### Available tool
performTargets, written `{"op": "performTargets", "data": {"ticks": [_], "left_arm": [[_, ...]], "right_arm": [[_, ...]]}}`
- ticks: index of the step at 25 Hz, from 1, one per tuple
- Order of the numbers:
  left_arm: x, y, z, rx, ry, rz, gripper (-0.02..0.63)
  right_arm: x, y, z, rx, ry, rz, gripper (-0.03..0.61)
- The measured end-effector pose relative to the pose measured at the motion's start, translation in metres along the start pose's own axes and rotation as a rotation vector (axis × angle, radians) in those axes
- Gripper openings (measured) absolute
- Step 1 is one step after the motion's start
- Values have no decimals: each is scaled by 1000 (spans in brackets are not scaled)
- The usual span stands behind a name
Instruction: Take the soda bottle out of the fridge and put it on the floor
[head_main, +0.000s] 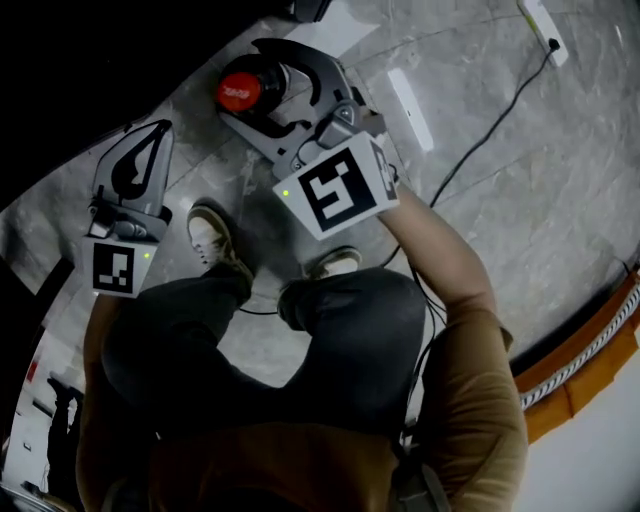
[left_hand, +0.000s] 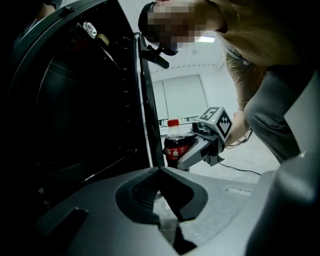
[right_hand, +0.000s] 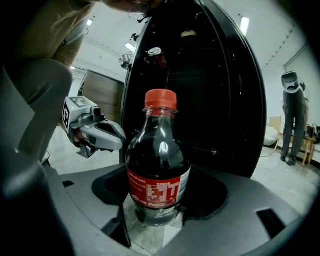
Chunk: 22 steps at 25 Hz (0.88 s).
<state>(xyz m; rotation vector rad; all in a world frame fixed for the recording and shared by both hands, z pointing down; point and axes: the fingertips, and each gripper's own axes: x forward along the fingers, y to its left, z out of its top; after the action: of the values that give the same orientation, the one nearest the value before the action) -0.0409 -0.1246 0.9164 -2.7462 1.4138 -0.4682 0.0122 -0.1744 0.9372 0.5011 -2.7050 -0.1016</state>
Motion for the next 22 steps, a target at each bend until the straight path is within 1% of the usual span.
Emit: {"op": "performTargets", "data": {"ticks": [3,5,8,11,14,17,22], "left_arm": [[9,2,-12,-38,-8,7,2],[14,6,-19,-47,-5,21,2],[21,5,-29,-64,-2,27,2],[25,-4,-47,-68,33,15,2],[28,-8,-60,-76,63,18,2],[30,-11,-64,-52,79,3,2],[27,-16,-61,-89,75,2,2]], "right_arm": [[10,4,-21,24,-13,-1,299],[17,7,-32,53,-31,-11,299],[24,17,-49,71,-24,-2,299],[28,29,-63,80,-19,22,299],[27,33,-78,84,-9,27,299],[28,36,-95,108,11,27,299],[31,43,-115,121,43,20,299]]}}
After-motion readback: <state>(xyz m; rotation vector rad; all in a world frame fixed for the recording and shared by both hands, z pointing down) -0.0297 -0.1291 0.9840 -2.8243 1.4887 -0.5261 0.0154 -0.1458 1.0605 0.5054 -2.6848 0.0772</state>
